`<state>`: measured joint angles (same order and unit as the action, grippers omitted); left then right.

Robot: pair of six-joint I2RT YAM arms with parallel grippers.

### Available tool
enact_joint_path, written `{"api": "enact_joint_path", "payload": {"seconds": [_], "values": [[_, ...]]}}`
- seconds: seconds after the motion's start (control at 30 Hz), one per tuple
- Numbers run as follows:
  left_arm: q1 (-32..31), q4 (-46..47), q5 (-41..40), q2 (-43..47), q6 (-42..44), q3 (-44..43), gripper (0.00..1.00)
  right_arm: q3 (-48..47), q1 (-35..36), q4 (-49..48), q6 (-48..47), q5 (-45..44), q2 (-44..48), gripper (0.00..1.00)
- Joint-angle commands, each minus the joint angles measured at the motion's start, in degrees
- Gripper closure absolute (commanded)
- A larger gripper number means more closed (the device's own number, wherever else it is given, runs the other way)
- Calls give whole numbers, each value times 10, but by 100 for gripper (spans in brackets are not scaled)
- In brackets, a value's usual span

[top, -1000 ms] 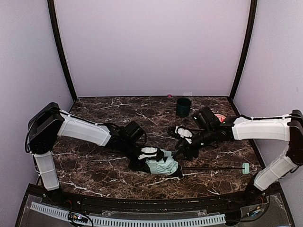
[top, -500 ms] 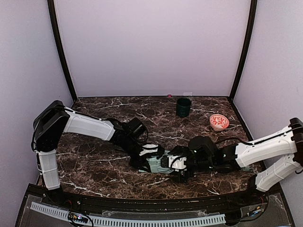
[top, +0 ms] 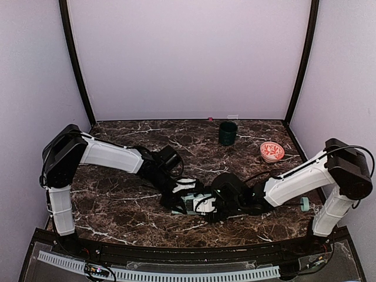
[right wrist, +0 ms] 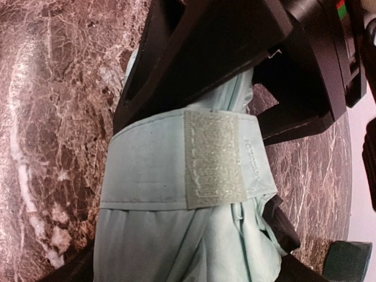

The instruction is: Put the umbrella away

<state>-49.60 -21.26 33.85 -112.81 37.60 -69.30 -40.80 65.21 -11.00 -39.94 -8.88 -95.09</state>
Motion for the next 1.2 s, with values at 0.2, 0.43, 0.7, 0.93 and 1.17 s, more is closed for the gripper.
{"api": "enact_joint_path", "payload": {"seconds": [0.2,0.43,0.7,0.93,1.17], "values": [[4,-90,-13,-19,8,18,74,-16,-6,27,1,-25,-18,74],[29,76,-72,77,-59,89,30,-19,-15,42,22,-22,-4,100],[45,493,-132,258,-135,317,1,-18,-59,20,80,18,59,100],[49,610,-82,259,-192,351,4,-34,-110,25,111,65,150,100],[48,720,27,225,-265,344,17,-48,-123,27,85,73,233,100]]}}
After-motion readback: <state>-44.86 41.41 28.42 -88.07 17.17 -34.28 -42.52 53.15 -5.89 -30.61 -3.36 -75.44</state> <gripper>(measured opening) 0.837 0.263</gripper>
